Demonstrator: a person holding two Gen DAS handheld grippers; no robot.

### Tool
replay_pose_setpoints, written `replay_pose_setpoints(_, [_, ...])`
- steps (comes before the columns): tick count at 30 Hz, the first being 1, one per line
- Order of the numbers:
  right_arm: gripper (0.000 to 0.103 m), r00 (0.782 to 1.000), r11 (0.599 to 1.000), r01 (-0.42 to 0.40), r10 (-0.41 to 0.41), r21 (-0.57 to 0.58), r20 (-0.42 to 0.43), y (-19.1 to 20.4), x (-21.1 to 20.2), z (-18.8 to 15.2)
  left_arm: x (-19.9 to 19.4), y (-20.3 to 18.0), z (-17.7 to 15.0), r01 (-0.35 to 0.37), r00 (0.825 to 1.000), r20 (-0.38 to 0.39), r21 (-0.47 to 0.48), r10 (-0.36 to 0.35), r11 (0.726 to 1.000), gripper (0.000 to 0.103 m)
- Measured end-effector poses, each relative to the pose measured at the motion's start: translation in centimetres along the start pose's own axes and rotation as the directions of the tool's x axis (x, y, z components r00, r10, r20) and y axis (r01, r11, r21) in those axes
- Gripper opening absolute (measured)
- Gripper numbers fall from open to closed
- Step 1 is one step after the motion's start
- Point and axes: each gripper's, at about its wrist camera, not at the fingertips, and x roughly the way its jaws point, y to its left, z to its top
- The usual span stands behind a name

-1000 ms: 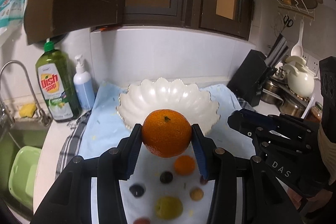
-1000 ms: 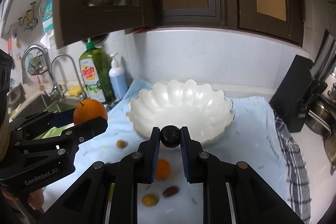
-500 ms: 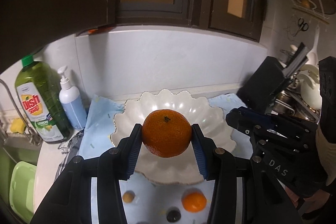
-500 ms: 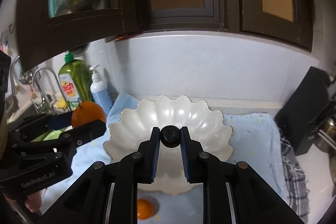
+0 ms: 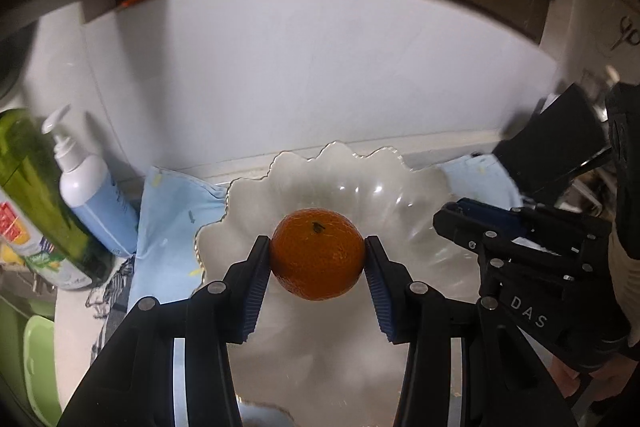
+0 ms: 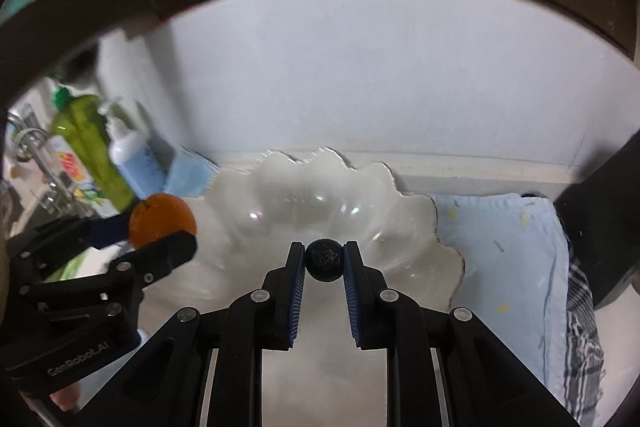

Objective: Organize fruits
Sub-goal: 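Lift and carry the tangerine and plum over the white bowl with both tools, then open both tools to drop the tangerine and plum into the bowl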

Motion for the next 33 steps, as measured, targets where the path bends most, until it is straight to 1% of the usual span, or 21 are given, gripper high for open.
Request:
replay_pose_setpoints(3, [0.021,0.998,0.999,0.036,-0.037,-0.014,-0.058,-0.6,2.1,0.4,2.0,0.1,0.6,-0.002,0.999,-0.053,0.006,0.002,1.0,0.046])
replay_pose_setpoints(8, [0.021,0.989,1.0,0.024,-0.024,-0.006,-0.144,-1.4,4.9,0.8,5.4,0.6,1.3,-0.02,0.991,-0.135,-0.003,0.02,1.0,0.046])
replay_pose_setpoints(13, [0.021,0.979,1.0,0.002,-0.001,0.005,-0.202,-1.8,6.5,0.9,7.6,0.8,1.5,-0.011,0.981,-0.195,-0.011,0.008,1.0,0.046])
replay_pose_setpoints(18, [0.021,0.974,1.0,0.006,-0.005,0.005,-0.227,-1.9,7.3,1.1,8.7,1.0,1.5,-0.032,0.973,-0.228,-0.013,0.028,0.999,0.047])
replay_pose_setpoints(19, [0.023,0.972,1.0,0.008,-0.005,0.01,-0.233,-2.0,7.5,1.1,9.0,1.0,1.6,-0.031,0.971,-0.237,-0.016,0.026,0.999,0.048])
replay_pose_setpoints(20, [0.026,0.971,1.0,0.009,-0.005,0.014,-0.238,-2.1,7.7,1.2,9.4,1.0,1.8,-0.029,0.97,-0.241,-0.019,0.023,0.999,0.051])
replay_pose_setpoints(21, [0.037,0.97,1.0,0.01,-0.005,0.019,-0.241,-2.3,7.7,1.2,9.3,1.0,1.8,-0.033,0.971,-0.235,-0.02,0.028,0.999,0.06])
replay_pose_setpoints(22, [0.042,0.971,1.0,0.015,-0.009,0.022,-0.24,-2.3,7.8,1.3,9.1,1.0,1.9,-0.047,0.974,-0.224,-0.018,0.042,0.999,0.065])
replay_pose_setpoints(24, [0.043,0.973,0.999,0.036,-0.032,0.012,-0.23,-2.4,7.6,1.3,8.6,1.1,2.2,-0.074,0.977,-0.199,-0.006,0.071,0.997,0.07])
replay_pose_setpoints(26, [0.043,0.974,0.999,0.052,-0.051,0.001,-0.221,-2.4,7.3,1.4,7.9,1.0,2.4,-0.098,0.979,-0.18,0.001,0.096,0.995,0.073])
replay_pose_setpoints(28, [0.047,0.976,0.998,0.062,-0.062,-0.006,-0.207,-2.4,6.7,1.4,7.4,1.1,2.5,-0.111,0.98,-0.163,0.005,0.111,0.994,0.078])
replay_pose_setpoints(30, [0.05,0.978,0.997,0.073,-0.073,-0.005,-0.193,-2.4,6.1,1.4,7.0,1.2,2.6,-0.136,0.979,-0.152,0.005,0.135,0.991,0.079])
replay_pose_setpoints(33, [0.053,0.981,0.996,0.087,-0.087,-0.005,-0.173,-2.5,5.0,1.5,6.4,1.4,2.4,-0.134,0.979,-0.158,-0.01,0.131,0.991,0.08])
